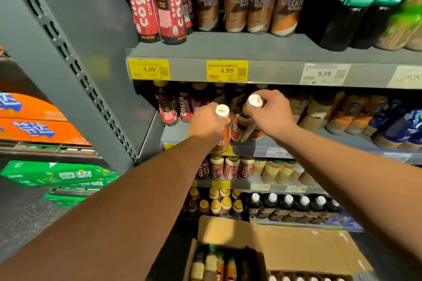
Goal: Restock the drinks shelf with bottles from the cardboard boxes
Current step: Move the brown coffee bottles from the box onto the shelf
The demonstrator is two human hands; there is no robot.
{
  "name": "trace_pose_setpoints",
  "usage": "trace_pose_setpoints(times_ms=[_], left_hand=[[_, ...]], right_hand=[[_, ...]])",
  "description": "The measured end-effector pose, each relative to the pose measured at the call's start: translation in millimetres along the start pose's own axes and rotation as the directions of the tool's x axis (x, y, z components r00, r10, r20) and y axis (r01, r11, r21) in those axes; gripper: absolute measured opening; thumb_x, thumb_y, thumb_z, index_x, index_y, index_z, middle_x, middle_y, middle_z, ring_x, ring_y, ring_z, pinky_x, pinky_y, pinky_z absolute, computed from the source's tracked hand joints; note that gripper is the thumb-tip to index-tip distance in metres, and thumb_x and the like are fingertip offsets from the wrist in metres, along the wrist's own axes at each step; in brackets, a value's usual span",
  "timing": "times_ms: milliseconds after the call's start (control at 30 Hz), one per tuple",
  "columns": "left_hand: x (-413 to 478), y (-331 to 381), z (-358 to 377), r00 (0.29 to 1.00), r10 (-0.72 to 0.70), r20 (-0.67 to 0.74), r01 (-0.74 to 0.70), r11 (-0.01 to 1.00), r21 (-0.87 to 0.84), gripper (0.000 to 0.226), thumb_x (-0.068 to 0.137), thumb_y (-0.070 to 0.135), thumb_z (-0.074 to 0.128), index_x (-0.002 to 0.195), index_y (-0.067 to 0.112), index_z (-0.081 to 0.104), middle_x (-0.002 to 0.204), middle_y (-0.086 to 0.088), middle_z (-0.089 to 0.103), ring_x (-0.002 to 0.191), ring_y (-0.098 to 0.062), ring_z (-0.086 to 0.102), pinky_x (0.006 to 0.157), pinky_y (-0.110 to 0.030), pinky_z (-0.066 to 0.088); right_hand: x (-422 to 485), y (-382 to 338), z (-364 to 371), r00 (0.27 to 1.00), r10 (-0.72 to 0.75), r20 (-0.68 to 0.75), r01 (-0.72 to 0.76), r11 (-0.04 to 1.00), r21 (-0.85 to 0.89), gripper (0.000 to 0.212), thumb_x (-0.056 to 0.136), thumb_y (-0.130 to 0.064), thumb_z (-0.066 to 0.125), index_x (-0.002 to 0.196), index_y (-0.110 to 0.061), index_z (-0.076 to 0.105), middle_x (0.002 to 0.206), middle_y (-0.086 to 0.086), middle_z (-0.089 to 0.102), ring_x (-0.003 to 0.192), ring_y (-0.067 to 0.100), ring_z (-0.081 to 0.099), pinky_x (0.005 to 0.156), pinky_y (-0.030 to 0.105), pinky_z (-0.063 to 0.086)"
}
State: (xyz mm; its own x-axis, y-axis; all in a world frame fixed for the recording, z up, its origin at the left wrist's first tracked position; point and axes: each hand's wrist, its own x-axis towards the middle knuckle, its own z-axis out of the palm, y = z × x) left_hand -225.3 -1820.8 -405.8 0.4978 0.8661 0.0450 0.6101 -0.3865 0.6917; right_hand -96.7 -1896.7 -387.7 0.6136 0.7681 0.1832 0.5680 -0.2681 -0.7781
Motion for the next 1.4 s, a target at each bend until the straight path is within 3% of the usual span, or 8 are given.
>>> trace_pose_setpoints(times_ms=[100, 267, 567, 733, 967, 1133, 1300, 1400], left_hand=[[13, -1, 1, 1.000, 0.000, -0.007, 0.000, 1.000, 0.020, 0.029, 0.088, 0.027, 0.062, 0.110, 0.008, 0.059, 0.111, -0.013, 0.061, 0.104, -0.029, 0.055, 0.076, -0.033, 0.040], [32, -3, 3, 1.000, -0.013, -0.002, 0.013, 1.000, 0.008, 0.033, 0.090, 0.032, 0.060, 0.118, 0.015, 0.057, 0.117, -0.009, 0.060, 0.108, -0.027, 0.055, 0.088, -0.040, 0.047], [58, -4, 2, 0.995, -0.096, 0.005, 0.096, 0.995, -0.018, 0.036, 0.090, 0.040, 0.060, 0.105, 0.008, 0.063, 0.109, -0.011, 0.063, 0.100, -0.028, 0.059, 0.083, -0.038, 0.050], [66, -6, 5, 0.993, -0.113, 0.040, 0.115, 0.992, -0.050, 0.038, 0.089, 0.038, 0.062, 0.111, 0.008, 0.065, 0.112, -0.011, 0.064, 0.102, -0.029, 0.060, 0.082, -0.036, 0.049], [73, -15, 12, 0.989, -0.136, 0.052, 0.137, 0.990, -0.020, 0.040, 0.088, 0.039, 0.062, 0.114, 0.008, 0.062, 0.118, -0.014, 0.060, 0.107, -0.032, 0.057, 0.089, -0.040, 0.050], [74, -16, 17, 0.995, -0.101, -0.011, 0.100, 0.995, -0.022, 0.044, 0.084, 0.040, 0.066, 0.120, 0.016, 0.058, 0.119, -0.012, 0.060, 0.108, -0.034, 0.057, 0.090, -0.043, 0.051], [75, -19, 24, 0.989, -0.142, -0.031, 0.141, 0.990, -0.026, 0.041, 0.083, 0.042, 0.068, 0.100, 0.005, 0.064, 0.112, -0.014, 0.062, 0.104, -0.033, 0.059, 0.079, -0.036, 0.048], [76, -20, 25, 0.987, -0.154, -0.053, 0.153, 0.988, -0.030, 0.048, 0.080, 0.046, 0.069, 0.099, 0.002, 0.064, 0.109, -0.014, 0.063, 0.101, -0.031, 0.060, 0.074, -0.034, 0.045]], right_hand=[[9, 4, 10, 0.999, -0.043, 0.023, 0.044, 0.997, -0.065, 0.016, 0.081, -0.015, 0.063, 0.094, -0.011, 0.070, 0.089, 0.008, 0.066, 0.077, 0.019, 0.060, 0.057, 0.021, 0.037], [26, 13, 22, 0.998, -0.030, 0.057, 0.043, 0.970, -0.239, 0.033, 0.088, -0.027, 0.061, 0.116, -0.010, 0.062, 0.111, 0.016, 0.059, 0.095, 0.031, 0.060, 0.075, 0.029, 0.044], [33, 10, 25, 0.998, -0.038, 0.049, 0.052, 0.938, -0.343, 0.021, 0.088, -0.026, 0.063, 0.095, -0.006, 0.064, 0.092, 0.011, 0.065, 0.087, 0.030, 0.060, 0.068, 0.031, 0.041], [29, 8, 27, 0.993, -0.088, 0.084, 0.116, 0.897, -0.426, 0.031, 0.090, -0.023, 0.063, 0.115, -0.004, 0.063, 0.109, 0.016, 0.066, 0.102, 0.035, 0.059, 0.083, 0.039, 0.047], [40, 7, 29, 0.995, -0.077, 0.066, 0.099, 0.875, -0.474, 0.034, 0.088, -0.029, 0.063, 0.117, -0.012, 0.064, 0.107, 0.016, 0.068, 0.103, 0.036, 0.060, 0.087, 0.038, 0.048], [48, 11, 32, 0.999, -0.028, 0.044, 0.047, 0.832, -0.552, 0.036, 0.089, -0.036, 0.060, 0.110, -0.008, 0.067, 0.102, 0.017, 0.068, 0.097, 0.036, 0.060, 0.084, 0.036, 0.048], [50, 11, 33, 0.998, -0.049, 0.033, 0.059, 0.827, -0.560, 0.037, 0.090, -0.040, 0.059, 0.105, -0.007, 0.067, 0.099, 0.018, 0.068, 0.095, 0.036, 0.061, 0.080, 0.035, 0.046], [51, 10, 33, 0.997, -0.058, 0.040, 0.071, 0.824, -0.562, 0.039, 0.088, -0.040, 0.062, 0.110, -0.008, 0.066, 0.104, 0.018, 0.067, 0.100, 0.035, 0.059, 0.078, 0.033, 0.043]])
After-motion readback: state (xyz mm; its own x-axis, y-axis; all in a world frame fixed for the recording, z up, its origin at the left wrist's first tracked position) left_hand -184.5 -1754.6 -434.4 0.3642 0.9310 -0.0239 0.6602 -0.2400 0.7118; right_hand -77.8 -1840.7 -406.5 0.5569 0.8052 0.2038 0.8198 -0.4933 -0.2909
